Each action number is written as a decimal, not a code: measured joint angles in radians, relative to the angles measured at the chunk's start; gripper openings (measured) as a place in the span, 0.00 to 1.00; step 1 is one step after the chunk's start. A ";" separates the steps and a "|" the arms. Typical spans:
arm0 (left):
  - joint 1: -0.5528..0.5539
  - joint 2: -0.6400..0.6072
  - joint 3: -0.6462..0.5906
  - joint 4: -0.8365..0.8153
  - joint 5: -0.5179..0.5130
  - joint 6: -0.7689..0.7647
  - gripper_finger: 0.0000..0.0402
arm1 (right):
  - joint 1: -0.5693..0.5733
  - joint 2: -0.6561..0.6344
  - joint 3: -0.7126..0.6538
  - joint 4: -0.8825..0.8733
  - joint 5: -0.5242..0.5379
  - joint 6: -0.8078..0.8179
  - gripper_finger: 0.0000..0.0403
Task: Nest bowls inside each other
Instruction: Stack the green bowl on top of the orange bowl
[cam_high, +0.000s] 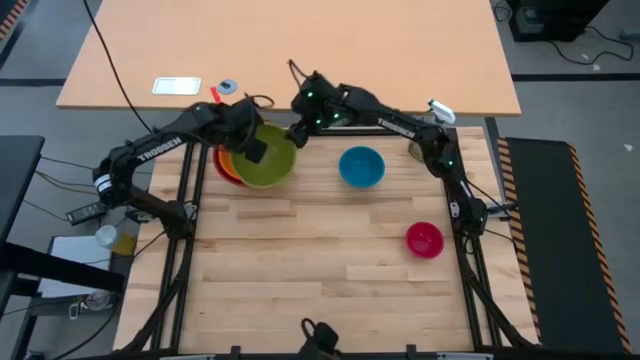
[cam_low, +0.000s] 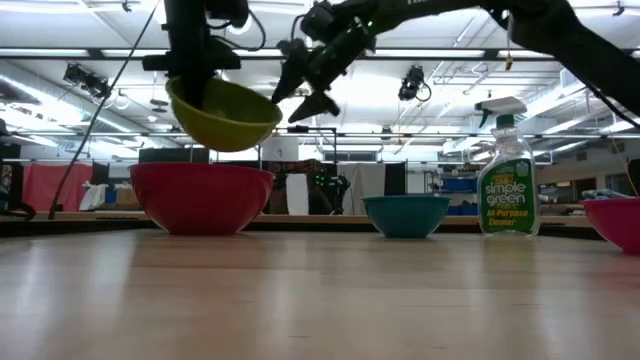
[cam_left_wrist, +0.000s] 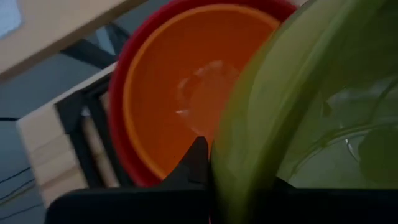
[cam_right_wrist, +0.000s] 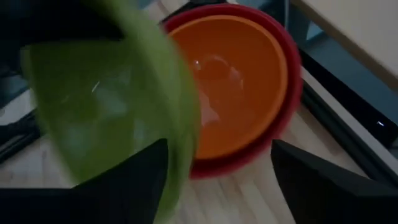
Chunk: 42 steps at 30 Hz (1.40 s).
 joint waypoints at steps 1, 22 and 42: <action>0.029 0.000 0.000 0.000 -0.001 0.016 0.04 | -0.006 -0.015 0.000 -0.024 0.000 -0.004 0.74; 0.340 0.260 0.000 0.061 0.144 0.250 0.04 | 0.050 -0.250 0.000 -0.268 0.106 -0.141 0.65; 0.326 0.351 0.000 0.088 0.131 0.279 0.49 | 0.101 -0.248 -0.024 -0.280 0.129 -0.140 0.64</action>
